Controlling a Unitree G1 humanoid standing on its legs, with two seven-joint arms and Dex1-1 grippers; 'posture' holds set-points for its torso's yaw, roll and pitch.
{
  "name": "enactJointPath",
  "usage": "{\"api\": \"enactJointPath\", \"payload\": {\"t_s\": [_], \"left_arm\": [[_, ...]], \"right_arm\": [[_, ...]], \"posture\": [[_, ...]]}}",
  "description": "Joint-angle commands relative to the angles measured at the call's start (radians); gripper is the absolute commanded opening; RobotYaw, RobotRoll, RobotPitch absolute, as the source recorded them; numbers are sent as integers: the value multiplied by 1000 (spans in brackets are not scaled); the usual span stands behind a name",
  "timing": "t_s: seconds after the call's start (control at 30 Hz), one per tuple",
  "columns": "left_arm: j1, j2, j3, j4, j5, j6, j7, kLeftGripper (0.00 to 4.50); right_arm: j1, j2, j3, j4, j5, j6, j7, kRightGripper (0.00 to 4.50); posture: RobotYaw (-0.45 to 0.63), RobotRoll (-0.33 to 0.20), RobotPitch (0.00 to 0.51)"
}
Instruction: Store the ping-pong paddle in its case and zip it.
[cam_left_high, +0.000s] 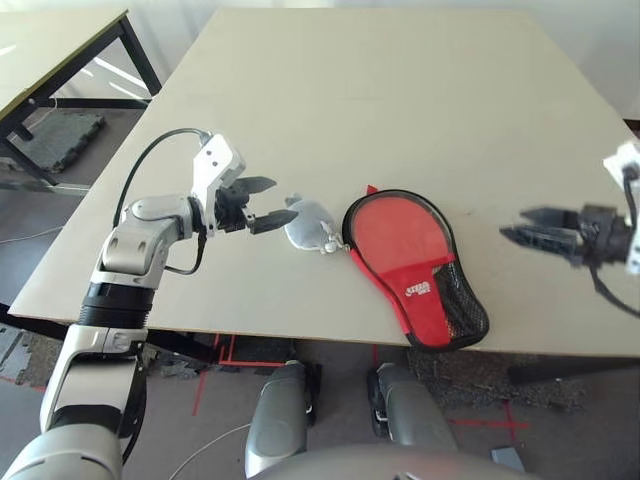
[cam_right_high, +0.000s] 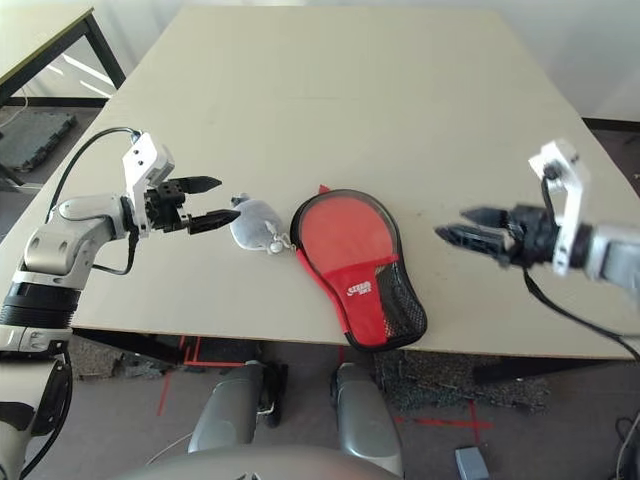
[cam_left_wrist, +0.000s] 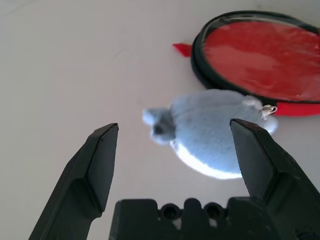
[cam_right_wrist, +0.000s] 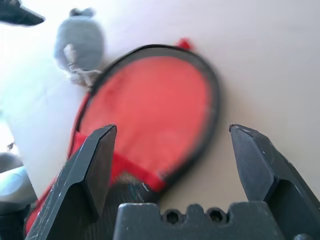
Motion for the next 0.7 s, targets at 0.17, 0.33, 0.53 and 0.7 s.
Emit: {"api": "enactJointPath", "payload": {"t_s": [0.17,0.33,0.53,0.7], "left_arm": [[23,11,9,-54,-13,52,4,4500],[31,8,14,-71,-18,82,13,4500],[40,-5,24,-100,-50,123,13,4500],[32,-9,37,-116,-95,171,15,4500]], "right_arm": [[-56,81,175,59,-160,-121,-1,4478],[-73,121,221,113,-225,-181,13,4478],[-102,173,240,216,-287,-230,15,4478],[-128,199,248,284,-294,-191,40,4478]], "posture": [[103,0,110],[108,0,112],[131,0,117],[143,0,121]]}}
